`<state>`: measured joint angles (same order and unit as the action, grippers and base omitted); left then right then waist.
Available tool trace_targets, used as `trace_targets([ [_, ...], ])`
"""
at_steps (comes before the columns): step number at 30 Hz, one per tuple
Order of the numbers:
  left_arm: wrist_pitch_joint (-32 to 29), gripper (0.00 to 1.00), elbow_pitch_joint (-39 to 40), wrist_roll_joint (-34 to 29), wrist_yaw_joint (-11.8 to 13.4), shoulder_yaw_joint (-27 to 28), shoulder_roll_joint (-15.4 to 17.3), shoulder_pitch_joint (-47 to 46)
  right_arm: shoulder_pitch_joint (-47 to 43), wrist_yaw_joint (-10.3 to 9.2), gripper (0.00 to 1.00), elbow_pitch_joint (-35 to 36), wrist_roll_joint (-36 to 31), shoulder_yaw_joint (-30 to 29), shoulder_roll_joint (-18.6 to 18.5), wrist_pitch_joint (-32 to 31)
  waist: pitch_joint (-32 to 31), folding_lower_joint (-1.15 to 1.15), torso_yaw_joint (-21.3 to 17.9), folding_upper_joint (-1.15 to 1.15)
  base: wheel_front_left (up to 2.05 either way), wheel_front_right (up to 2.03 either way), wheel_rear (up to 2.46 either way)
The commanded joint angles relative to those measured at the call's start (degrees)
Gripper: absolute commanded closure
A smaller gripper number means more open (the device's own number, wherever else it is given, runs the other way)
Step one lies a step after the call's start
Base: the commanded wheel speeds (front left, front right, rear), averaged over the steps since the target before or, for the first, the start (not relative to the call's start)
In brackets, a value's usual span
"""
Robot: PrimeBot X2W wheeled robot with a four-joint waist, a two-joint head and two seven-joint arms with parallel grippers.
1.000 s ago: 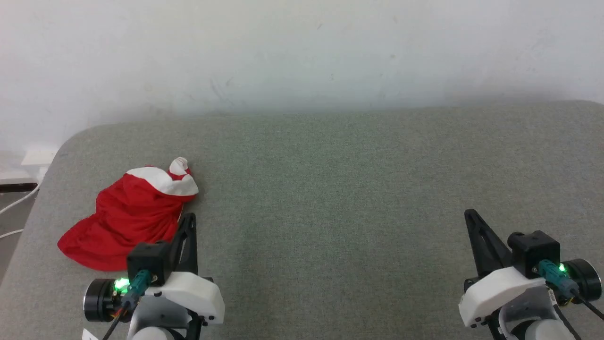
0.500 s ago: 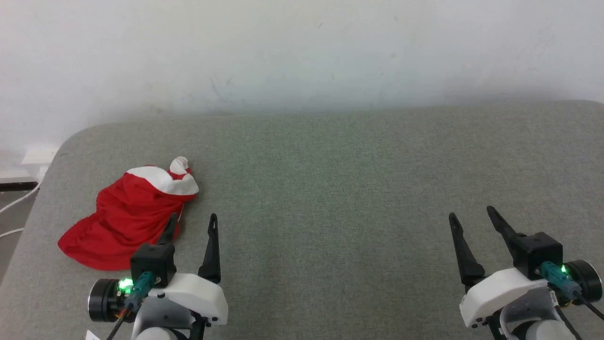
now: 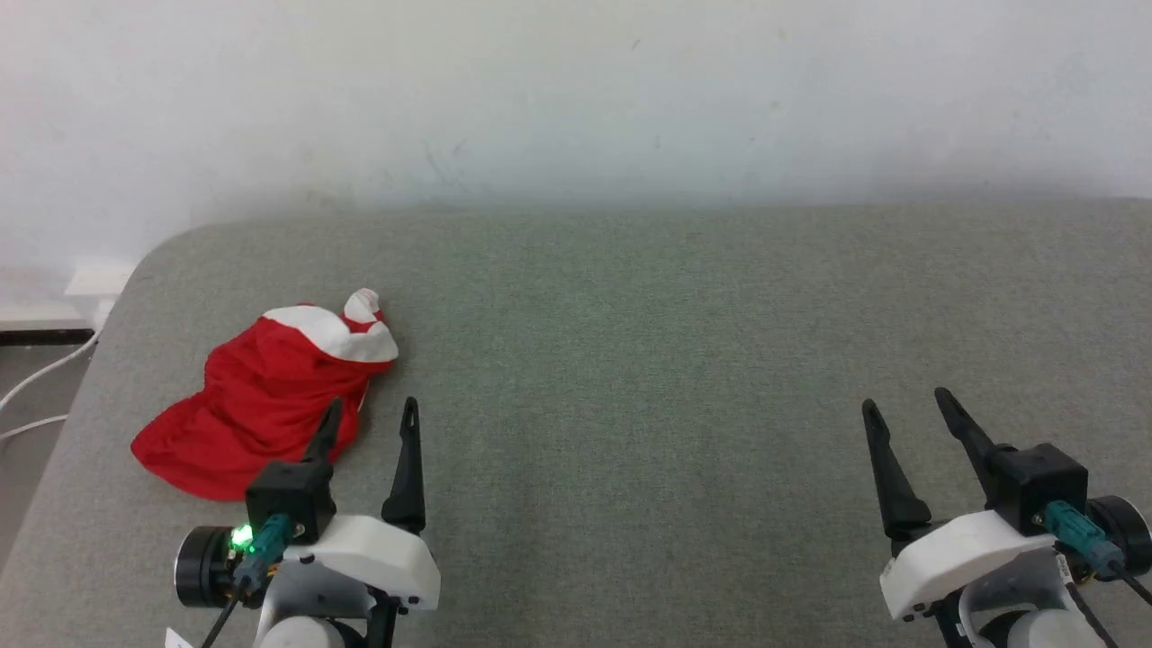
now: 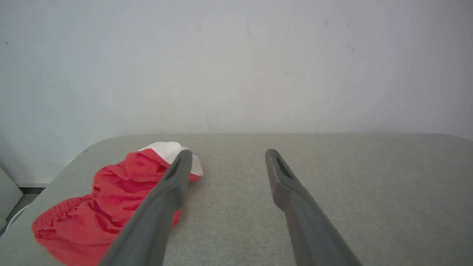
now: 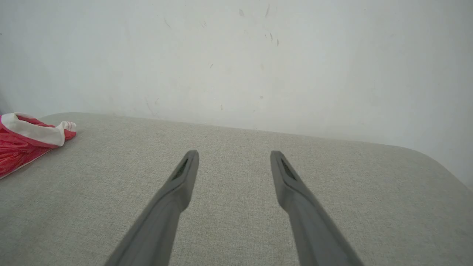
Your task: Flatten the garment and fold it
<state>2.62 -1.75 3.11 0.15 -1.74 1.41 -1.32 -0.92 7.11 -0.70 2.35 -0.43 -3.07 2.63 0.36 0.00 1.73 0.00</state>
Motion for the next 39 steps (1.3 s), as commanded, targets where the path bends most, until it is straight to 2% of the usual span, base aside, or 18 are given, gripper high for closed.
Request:
trace_targets([
  [1,0.6,0.0,-0.4,0.5,0.6,-0.2,0.1,-0.7,0.2,0.08,0.0,0.3,0.5,-0.2,0.1,0.5,0.1,0.0,0.7,0.0,0.0,0.0,0.0],
  [39,5.1,0.0,-3.1,5.5,3.5,-0.9,0.1,0.2,-0.6,0.19,0.0,5.8,0.0,1.1,0.1,0.7,1.2,0.0,14.5,0.0,0.0,0.0,0.0],
])
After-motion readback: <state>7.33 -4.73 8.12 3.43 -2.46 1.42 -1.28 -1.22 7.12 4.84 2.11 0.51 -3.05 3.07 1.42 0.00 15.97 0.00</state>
